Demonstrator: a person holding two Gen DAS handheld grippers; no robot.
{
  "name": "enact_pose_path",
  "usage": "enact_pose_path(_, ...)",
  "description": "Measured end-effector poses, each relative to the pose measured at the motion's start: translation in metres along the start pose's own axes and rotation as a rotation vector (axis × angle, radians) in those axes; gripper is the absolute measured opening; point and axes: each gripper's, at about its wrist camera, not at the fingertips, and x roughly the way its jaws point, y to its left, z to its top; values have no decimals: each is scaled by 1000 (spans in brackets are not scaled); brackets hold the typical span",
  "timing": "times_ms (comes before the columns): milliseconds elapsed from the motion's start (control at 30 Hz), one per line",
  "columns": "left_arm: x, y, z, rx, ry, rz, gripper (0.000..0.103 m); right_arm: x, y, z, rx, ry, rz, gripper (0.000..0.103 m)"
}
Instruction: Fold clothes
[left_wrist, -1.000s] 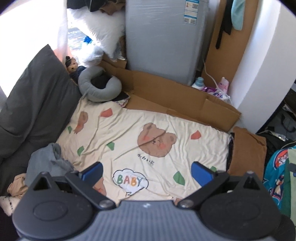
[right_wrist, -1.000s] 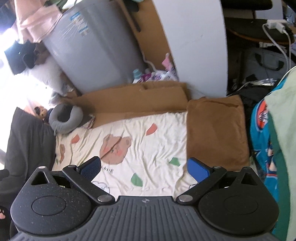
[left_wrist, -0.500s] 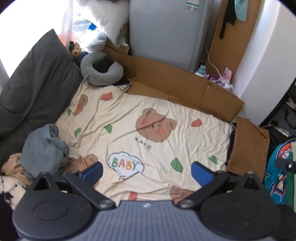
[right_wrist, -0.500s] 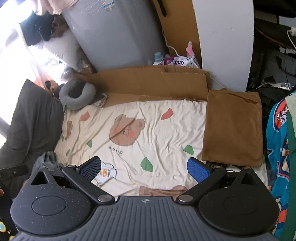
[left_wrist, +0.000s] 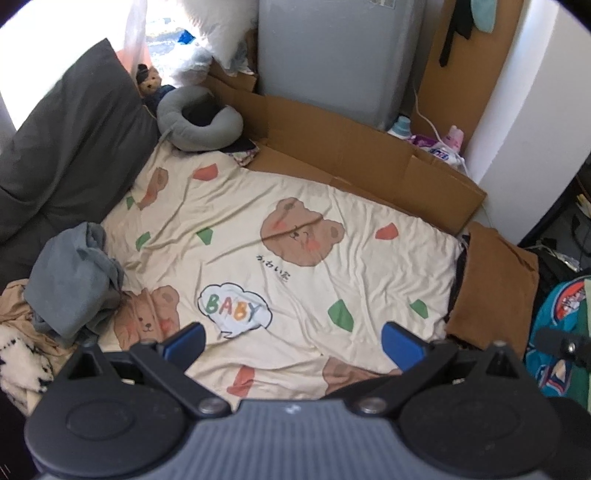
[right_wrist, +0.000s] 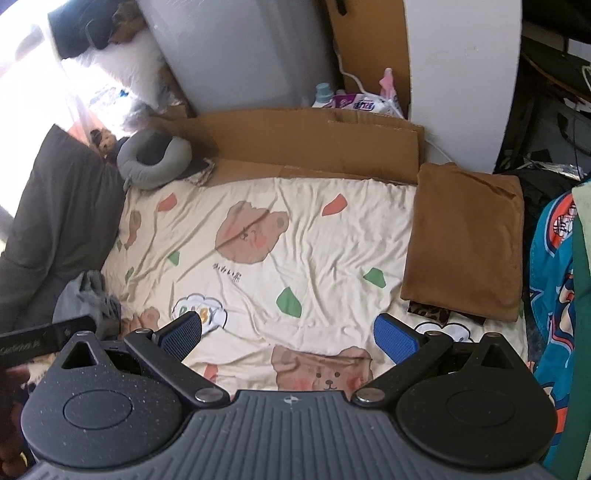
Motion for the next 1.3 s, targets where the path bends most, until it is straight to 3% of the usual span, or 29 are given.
enact_pose_path(800,12,-16,-2,27,16,100,101,10,2,0,-47,36,12,102)
enact_pose_path(1300,12,-12,-4,19,15,99,100,12,7,1,-74,44,-26,102)
